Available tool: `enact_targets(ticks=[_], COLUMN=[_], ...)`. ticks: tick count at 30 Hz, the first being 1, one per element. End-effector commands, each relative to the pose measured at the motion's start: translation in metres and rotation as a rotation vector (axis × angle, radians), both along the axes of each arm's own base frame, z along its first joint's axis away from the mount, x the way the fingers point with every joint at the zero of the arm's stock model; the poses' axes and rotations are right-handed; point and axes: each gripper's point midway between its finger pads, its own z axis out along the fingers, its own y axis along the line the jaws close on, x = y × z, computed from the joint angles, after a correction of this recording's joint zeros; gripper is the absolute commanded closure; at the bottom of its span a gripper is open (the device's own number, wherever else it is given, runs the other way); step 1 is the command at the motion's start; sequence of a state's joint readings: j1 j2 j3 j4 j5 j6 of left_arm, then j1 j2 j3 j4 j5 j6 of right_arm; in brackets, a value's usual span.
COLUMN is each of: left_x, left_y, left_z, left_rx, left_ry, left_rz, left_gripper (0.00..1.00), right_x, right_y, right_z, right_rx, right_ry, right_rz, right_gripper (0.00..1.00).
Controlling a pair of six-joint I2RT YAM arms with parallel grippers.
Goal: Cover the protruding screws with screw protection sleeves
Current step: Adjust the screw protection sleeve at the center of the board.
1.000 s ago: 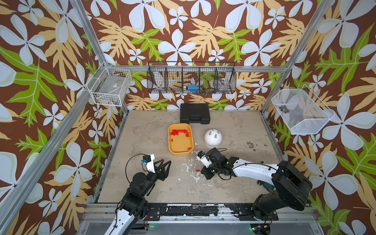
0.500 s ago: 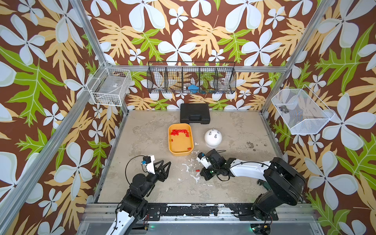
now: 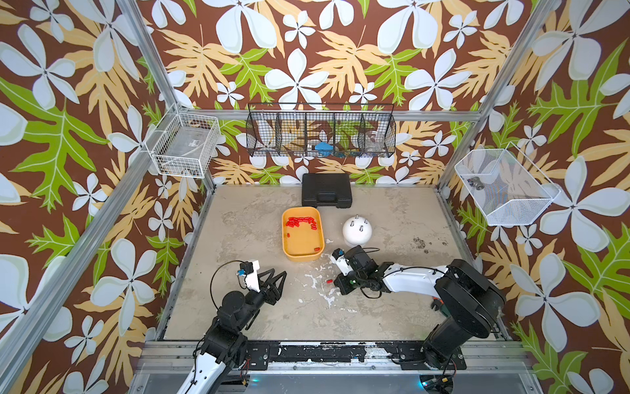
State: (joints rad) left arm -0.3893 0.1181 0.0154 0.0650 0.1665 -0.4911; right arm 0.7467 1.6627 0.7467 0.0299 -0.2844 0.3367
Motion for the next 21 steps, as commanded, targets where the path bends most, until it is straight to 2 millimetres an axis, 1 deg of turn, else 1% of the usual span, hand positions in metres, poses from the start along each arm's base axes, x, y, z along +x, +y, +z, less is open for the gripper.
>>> enact_targets(ticks=[1,5,8,11,12,13,14,15,16,17,18,19,20,21], left_x=[0.000,0.000,0.000,0.001,0.001,0.001,0.001,0.001,0.001,0.000,0.000,0.000,0.000,0.000], left_y=[-0.002,-0.002,-0.002,-0.002,-0.002,-0.002,-0.003,-0.003,-0.003,-0.003,-0.004,-0.004,-0.004,-0.005], left_z=[0.006,0.005,0.005,0.004,0.005,0.004,0.004,0.004,0.004,0.004,0.004,0.004,0.005,0.006], left_rx=[0.001,0.003,0.003,0.003,0.004,0.004,0.003,0.004,0.004,0.005,0.004,0.004,0.004,0.003], left_ry=[-0.030,-0.029,-0.028,-0.025,-0.025,-0.024,-0.023,-0.024,-0.024,-0.024,-0.024,-0.026,-0.030,-0.034], left_rz=[-0.011,-0.011,-0.012,-0.011,-0.013,-0.012,-0.013,-0.015,-0.017,-0.020,-0.023,-0.024,-0.026,-0.029], left_gripper=[0.39,0.40,0.40,0.39,0.39,0.39,0.39,0.39,0.39,0.39,0.39,0.39,0.39,0.39], right_x=[0.002,0.013,0.019,0.021,0.023,0.026,0.030,0.037,0.042,0.042,0.037,0.030,0.020,0.015], right_y=[0.009,0.007,0.003,0.003,0.002,-0.001,-0.005,-0.013,-0.025,-0.045,-0.048,-0.035,-0.034,-0.037], right_z=[0.002,-0.001,0.009,0.026,0.034,0.044,0.054,0.071,0.083,0.086,0.086,0.089,0.083,0.077], right_rx=[0.035,-0.001,0.005,0.006,-0.006,-0.029,-0.061,-0.083,-0.088,-0.069,0.018,0.148,0.208,0.178], right_ry=[0.008,-0.020,-0.045,-0.056,-0.074,-0.107,-0.151,-0.218,-0.254,-0.230,-0.147,-0.066,0.027,0.079], right_rz=[0.011,-0.019,-0.072,-0.092,-0.102,-0.119,-0.144,-0.206,-0.309,-0.450,-0.478,-0.397,-0.392,-0.421], right_gripper=[1.00,1.00,1.00,1.00,0.98,0.93,0.93,0.93,0.91,0.72,0.44,0.41,0.46,0.57])
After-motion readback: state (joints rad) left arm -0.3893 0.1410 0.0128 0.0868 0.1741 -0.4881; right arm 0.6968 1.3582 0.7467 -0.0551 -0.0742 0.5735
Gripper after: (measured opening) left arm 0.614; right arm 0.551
